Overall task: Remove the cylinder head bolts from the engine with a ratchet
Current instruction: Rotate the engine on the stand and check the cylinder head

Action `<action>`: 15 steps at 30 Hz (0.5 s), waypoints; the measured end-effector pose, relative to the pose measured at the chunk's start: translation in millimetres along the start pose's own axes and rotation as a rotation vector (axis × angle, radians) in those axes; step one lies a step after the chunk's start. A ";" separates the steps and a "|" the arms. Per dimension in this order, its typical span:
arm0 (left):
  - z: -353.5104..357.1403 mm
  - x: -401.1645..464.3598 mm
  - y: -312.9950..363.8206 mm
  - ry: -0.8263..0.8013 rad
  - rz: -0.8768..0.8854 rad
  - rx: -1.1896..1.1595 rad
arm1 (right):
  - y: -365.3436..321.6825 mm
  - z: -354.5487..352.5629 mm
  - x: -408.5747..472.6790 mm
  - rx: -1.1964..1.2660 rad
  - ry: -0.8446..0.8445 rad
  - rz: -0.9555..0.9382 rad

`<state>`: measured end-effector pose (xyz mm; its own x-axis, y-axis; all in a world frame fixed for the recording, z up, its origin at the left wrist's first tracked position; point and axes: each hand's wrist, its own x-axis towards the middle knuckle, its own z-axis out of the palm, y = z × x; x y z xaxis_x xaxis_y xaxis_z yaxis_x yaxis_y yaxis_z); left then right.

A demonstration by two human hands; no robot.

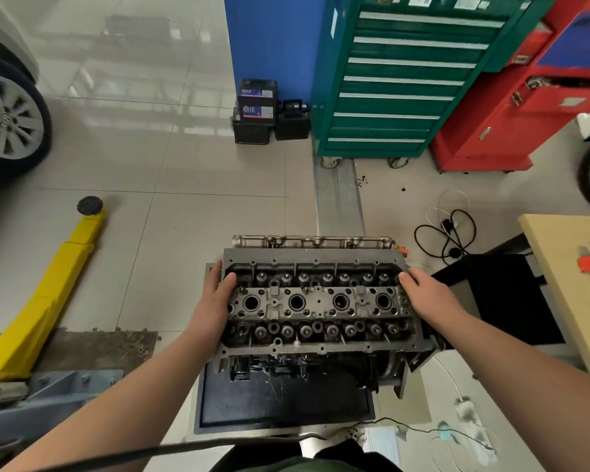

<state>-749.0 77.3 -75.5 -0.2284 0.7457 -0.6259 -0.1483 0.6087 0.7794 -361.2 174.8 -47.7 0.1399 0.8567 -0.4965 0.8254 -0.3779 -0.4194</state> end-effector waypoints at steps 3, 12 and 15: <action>-1.6 4.2 -1.9 -0.019 0.039 0.046 | 1.0 -0.9 0.9 -0.013 -0.007 0.002; -4.0 9.0 2.6 -0.016 0.043 0.092 | 16.7 6.1 -7.8 0.042 -0.055 0.020; -3.5 7.9 5.8 0.015 -0.005 0.083 | 22.8 9.1 -7.8 0.049 -0.068 0.000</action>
<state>-755.0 85.7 -75.9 -0.2425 0.7386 -0.6291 -0.0697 0.6335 0.7706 -348.4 156.3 -60.3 0.1010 0.8317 -0.5459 0.7974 -0.3958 -0.4555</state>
